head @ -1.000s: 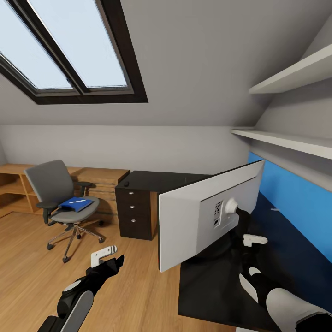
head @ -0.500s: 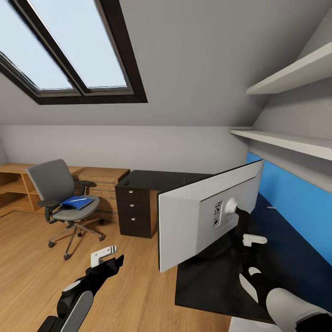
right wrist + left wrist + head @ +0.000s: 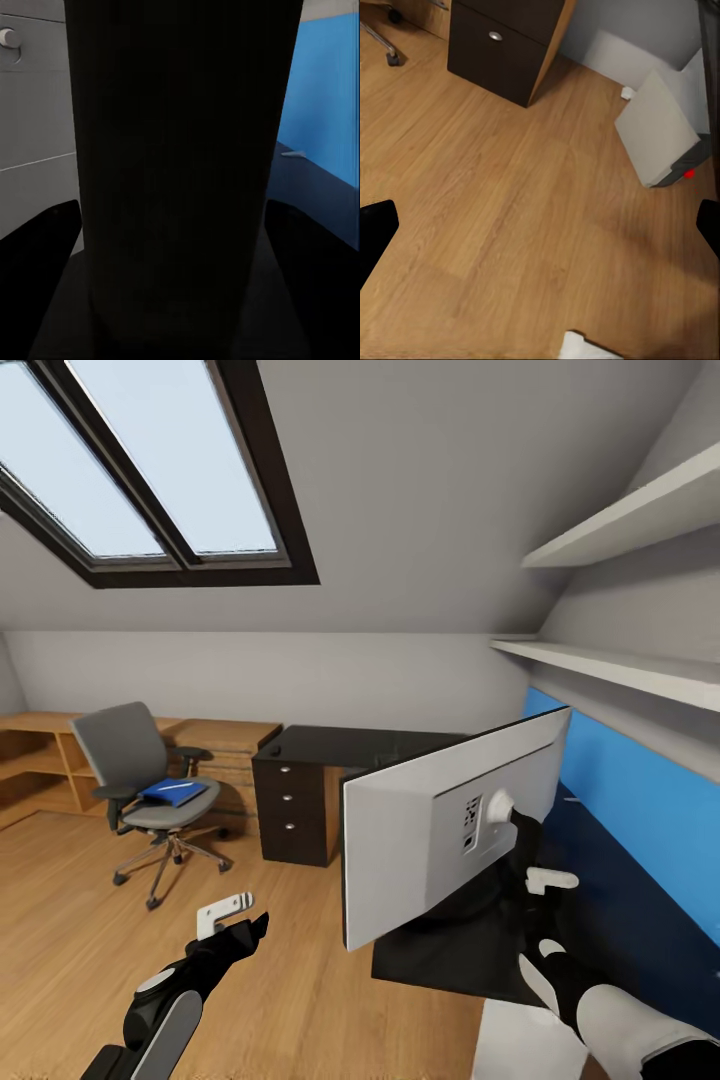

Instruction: In the bedroom, organize the workspace by keeping the computer under the desk, ensuring the monitor is on the desk, placing the keyboard on the desk next to the monitor, placing the mouse on the desk next to the keyboard, moving the folder from the swivel chair onto the desk next to the mouse, stacking the notebook on top of the folder with the pen on top of the notebook, and positioning the swivel chair next to the desk.

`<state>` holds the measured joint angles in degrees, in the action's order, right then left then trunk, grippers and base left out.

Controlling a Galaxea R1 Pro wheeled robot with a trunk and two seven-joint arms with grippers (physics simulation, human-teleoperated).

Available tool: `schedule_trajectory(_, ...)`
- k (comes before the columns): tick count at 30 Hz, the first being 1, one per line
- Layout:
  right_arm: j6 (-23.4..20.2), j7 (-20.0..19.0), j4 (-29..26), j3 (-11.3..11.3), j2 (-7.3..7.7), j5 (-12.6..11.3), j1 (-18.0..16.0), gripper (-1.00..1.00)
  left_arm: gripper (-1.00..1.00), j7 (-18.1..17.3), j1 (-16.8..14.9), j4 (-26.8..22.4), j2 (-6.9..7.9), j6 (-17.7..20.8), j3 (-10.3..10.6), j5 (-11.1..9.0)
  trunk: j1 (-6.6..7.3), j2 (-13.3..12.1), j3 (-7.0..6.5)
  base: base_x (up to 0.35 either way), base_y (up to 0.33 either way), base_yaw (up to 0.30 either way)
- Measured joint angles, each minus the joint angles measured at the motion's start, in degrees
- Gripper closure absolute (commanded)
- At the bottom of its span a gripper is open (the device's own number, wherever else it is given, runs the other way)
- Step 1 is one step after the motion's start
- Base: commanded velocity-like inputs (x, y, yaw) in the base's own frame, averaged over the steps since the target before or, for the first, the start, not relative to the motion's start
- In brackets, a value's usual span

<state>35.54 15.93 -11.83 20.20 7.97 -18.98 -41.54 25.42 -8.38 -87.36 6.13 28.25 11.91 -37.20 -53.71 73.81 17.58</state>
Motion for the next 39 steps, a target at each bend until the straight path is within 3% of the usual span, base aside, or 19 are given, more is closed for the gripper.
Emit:
schedule_trajectory(12, -0.45, -0.17, -0.24, -0.6, -0.06, 1.07, -0.01, 1.0, -1.0, 0.0, 0.0, 0.01, 0.04, -0.01, 0.0, 0.08, 0.03, 0.01, 0.0, -0.139, -0.272, 0.0)
schedule_trajectory(19, -0.36, -0.17, -0.15, -0.69, -0.01, 1.06, 0.0, 1.0, -1.0, 0.0, 0.0, 0.0, 0.13, 0.01, -0.2, 0.01, 0.04, 0.01, -0.01, -0.002, -0.064, 0.0)
schedule_trajectory(39, -0.56, -0.22, -0.25, -0.86, 0.03, 1.41, -0.01, 1.0, -1.0, 0.0, 0.0, 0.09, 0.14, 0.0, -0.3, 0.09, 0.06, 0.02, 0.0, 0.11, -0.071, 0.0)
